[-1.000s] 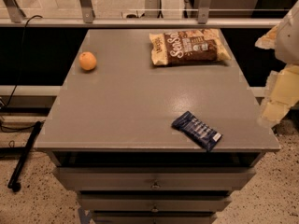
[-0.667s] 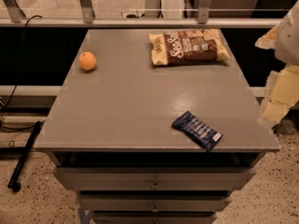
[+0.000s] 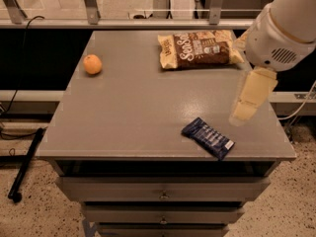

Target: Move orange near rxbar blueberry

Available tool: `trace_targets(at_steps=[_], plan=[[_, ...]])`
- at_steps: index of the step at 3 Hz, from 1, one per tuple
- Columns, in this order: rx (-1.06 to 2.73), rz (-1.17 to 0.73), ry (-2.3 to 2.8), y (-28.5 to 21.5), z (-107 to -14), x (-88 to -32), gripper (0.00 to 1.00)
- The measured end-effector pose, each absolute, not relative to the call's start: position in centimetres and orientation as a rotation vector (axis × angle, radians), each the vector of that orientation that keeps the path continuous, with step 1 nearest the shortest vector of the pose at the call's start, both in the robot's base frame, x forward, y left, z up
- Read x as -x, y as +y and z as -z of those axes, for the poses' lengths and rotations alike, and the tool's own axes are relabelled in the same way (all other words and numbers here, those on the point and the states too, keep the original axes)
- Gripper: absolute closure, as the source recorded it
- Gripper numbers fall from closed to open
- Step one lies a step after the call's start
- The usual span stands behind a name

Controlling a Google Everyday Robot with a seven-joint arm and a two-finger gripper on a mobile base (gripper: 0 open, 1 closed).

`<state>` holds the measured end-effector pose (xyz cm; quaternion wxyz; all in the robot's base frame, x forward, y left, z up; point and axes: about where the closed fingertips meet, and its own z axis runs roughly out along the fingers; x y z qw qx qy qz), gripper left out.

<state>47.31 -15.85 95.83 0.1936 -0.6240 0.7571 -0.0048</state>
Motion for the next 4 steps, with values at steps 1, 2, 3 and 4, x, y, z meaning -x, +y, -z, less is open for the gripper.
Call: trace_targets(at_steps=[1,2,3,4], plan=[[1.748,-0.063,2.029,-10.0,-94.3,-51.6,0.00],[1.728,-0.147,1.909,-2.6,-93.7,-56.3,0.00],[1.728,-0.147,1.909,-2.6,-93.7,-56.3,0.00],[1.676,-0.167,1.888,-2.0,-94.1,-57.1,0.00]])
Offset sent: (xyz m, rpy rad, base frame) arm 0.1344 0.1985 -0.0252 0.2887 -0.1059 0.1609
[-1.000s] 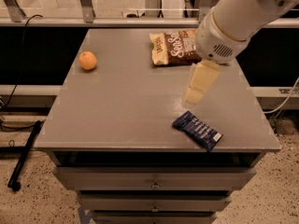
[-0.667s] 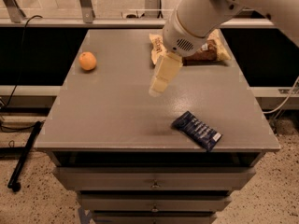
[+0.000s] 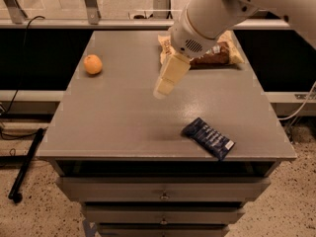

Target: Move orange near rxbar blueberry

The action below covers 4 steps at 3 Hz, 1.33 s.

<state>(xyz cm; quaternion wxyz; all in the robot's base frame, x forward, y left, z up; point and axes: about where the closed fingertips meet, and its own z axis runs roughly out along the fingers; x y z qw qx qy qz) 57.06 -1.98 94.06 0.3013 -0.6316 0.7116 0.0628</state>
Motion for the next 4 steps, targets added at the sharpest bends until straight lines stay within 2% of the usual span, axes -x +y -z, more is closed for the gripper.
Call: trace_targets(at_steps=[3,4], plan=[[1.484,-0.492,1.665,10.6,-93.8,-66.9,0.00],[1.466,-0.536,1.660,14.1,-92.4,-69.0,0.00]])
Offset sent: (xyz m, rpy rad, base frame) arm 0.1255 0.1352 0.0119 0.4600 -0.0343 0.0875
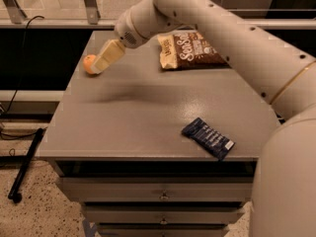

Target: Move orange near rxbar blueberry

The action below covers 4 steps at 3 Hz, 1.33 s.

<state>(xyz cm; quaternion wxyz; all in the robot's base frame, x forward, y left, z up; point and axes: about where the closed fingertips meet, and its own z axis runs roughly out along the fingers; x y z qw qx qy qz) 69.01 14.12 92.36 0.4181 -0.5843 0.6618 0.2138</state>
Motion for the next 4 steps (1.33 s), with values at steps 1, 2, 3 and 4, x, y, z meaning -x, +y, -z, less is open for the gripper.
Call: trace_targets(at_steps=[1,2,3,4], plan=[[1.474,-0.548,1.698,17.7,-89.3,-70.7,0.00],[1.488,-0.548,1.734,19.7,-87.0,-71.4,0.00],[1.478,-0.552,1.760,20.5,-85.7,-72.3,0.18],[1.465,-0.556,1.778,20.9,-84.9,-72.8,0.42]])
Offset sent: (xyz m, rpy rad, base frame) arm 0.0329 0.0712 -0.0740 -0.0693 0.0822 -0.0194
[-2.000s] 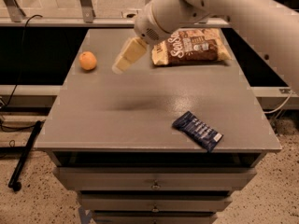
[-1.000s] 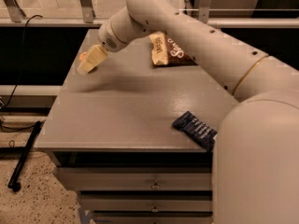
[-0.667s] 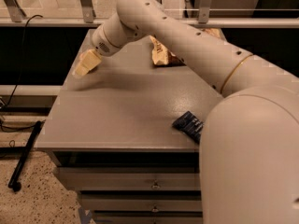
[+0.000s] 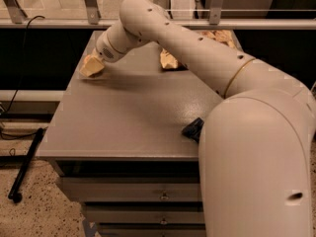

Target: Move orange near rxbar blueberry

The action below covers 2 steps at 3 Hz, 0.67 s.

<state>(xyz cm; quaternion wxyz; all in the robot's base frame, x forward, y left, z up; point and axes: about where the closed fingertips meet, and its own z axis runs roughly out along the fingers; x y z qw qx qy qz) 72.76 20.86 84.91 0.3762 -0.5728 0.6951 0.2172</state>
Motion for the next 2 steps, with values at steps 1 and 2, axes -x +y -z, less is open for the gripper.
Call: trace_targets(at_steps=[1,2], plan=[[1.448,-0.548,1.783,20.4,-84.9,-72.9,0.64],[1.421,-0.522,1.763,17.5,-86.8,-72.6,0.88]])
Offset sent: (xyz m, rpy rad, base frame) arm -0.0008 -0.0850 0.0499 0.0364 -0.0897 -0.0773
